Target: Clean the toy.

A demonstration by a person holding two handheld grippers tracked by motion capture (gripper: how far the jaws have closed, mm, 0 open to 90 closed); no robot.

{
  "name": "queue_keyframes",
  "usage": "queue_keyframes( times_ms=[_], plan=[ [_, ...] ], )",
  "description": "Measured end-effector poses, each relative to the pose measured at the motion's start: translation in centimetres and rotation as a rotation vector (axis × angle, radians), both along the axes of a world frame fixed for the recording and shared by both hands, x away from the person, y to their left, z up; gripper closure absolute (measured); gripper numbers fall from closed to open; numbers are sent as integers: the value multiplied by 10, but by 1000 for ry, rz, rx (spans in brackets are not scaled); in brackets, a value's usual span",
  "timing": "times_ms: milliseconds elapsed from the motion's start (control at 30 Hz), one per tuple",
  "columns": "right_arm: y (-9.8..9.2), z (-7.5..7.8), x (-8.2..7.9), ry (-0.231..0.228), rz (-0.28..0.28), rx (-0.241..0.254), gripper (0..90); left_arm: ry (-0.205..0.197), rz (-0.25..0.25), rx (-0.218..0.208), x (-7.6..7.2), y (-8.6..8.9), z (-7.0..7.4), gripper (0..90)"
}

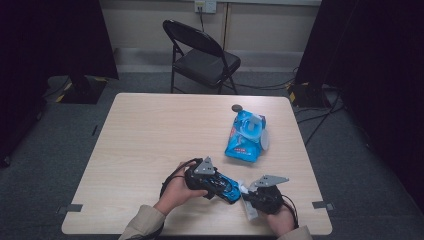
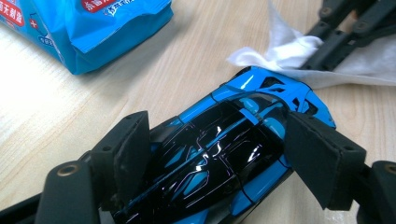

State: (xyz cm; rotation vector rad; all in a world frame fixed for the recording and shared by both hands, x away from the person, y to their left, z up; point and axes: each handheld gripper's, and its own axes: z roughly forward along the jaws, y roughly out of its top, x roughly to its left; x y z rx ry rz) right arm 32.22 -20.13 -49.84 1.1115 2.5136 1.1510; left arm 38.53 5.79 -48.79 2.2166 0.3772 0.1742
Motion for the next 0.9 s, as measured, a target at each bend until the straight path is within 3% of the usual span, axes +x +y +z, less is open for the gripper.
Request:
queue_keyframes(
  times_ms=[300,533,900],
  plan=[
    [4,0,-15,25,38,23,849,1,3,-1,0,0,0,231],
    [23,1,-26,17,105,3,847,-3,10,3,-1,-1,0,230],
    [26,6,-23,23,131,53,841,-4,10,3,-1,1,0,230]
  ],
)
